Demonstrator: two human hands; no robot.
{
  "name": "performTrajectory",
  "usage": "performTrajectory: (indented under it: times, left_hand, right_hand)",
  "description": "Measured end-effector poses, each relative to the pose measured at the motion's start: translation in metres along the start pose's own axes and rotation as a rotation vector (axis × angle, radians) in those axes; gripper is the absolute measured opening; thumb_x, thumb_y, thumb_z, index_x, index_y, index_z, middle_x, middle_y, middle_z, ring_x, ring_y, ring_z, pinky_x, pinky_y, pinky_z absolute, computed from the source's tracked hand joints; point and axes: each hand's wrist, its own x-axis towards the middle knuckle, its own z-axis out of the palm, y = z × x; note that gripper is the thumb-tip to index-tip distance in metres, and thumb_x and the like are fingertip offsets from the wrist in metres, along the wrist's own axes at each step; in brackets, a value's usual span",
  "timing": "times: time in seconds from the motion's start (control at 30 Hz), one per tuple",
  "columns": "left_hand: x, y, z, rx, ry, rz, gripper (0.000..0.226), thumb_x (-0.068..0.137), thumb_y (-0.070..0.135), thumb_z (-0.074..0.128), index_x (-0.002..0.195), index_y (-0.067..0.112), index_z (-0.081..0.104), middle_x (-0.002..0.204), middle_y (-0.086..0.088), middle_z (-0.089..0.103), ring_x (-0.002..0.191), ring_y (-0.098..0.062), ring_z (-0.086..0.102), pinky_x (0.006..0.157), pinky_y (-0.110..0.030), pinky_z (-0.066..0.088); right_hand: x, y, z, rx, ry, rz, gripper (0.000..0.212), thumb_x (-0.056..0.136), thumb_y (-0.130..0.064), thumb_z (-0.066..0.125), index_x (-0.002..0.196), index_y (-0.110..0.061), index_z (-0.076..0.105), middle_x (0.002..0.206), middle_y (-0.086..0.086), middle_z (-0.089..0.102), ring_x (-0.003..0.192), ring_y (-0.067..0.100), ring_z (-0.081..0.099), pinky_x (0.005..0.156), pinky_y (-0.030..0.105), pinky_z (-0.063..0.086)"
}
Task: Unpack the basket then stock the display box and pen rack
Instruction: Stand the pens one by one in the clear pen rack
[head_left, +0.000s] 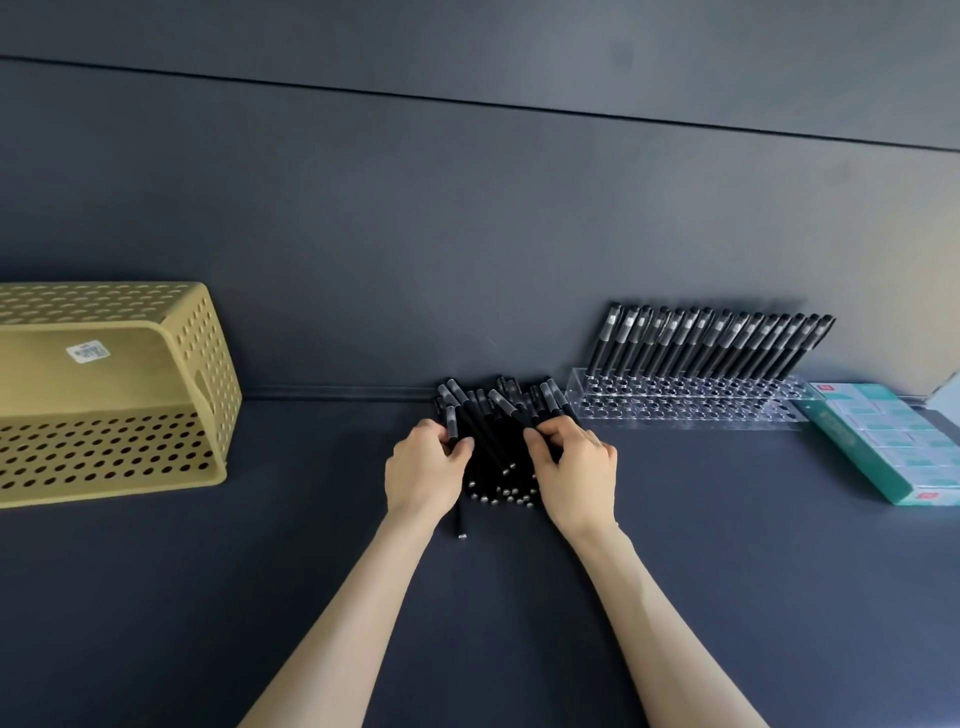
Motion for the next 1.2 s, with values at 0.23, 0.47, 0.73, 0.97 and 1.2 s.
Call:
performTrajectory:
  times: [0.23,0.47,0.73,0.97,1.2]
  left_hand:
    - [0.000,0.015,0.005,0.187,0.038,-0.039,0.058,0.087,0.061,0.050,0.097,0.004,0.052,0.095,-0.010,0.065,0.093,-0.033,0.061,0.080,-0.039,0.045]
    - [0.008,0.011,0.000,0.068,-0.046,-0.108,0.029,0.088,0.034,0.056,0.085,0.006,0.048,0.080,-0.006,0.057,0.074,-0.027,0.054,0.061,-0.031,0.038]
    - [-0.008,0.004,-0.003,-0.205,-0.008,0.004,0.024,0.101,0.027,0.039,0.112,0.007,0.046,0.071,0.002,0.053,0.074,-0.022,0.059,0.078,-0.037,0.049]
    - [-0.035,0.045,0.002,-0.745,-0.104,0.212,0.014,0.101,0.010,0.039,0.097,0.019,0.050,0.069,0.008,0.054,0.051,-0.004,0.047,0.053,-0.024,0.048]
    - [-0.063,0.116,0.062,-0.927,-0.244,0.161,0.010,0.100,0.019,0.043,0.093,0.014,0.047,0.065,0.006,0.044,0.045,-0.005,0.028,0.040,-0.018,0.021]
  right_hand:
    - [0.000,0.000,0.000,0.029,0.005,-0.005,0.016,0.092,-0.028,0.057,0.089,-0.014,0.062,0.075,-0.004,0.064,0.082,0.020,0.057,0.083,0.025,0.024]
    - [-0.002,0.000,-0.002,0.057,-0.001,-0.006,0.016,0.093,-0.028,0.056,0.088,-0.014,0.061,0.070,-0.008,0.060,0.080,0.018,0.056,0.080,0.023,0.021]
    - [-0.003,-0.002,-0.009,0.088,0.069,0.005,0.017,0.094,-0.028,0.053,0.089,-0.016,0.065,0.058,-0.007,0.054,0.077,0.018,0.047,0.084,0.024,0.020]
    - [0.007,0.010,-0.058,0.586,-0.120,0.014,0.015,0.097,-0.013,0.047,0.086,-0.024,0.050,0.071,-0.007,0.066,0.052,0.006,0.049,0.058,0.021,0.045]
    - [0.026,0.077,-0.121,0.703,-0.226,0.009,0.015,0.098,-0.012,0.044,0.104,-0.025,0.049,0.059,-0.012,0.043,0.051,0.009,0.032,0.048,0.020,0.030]
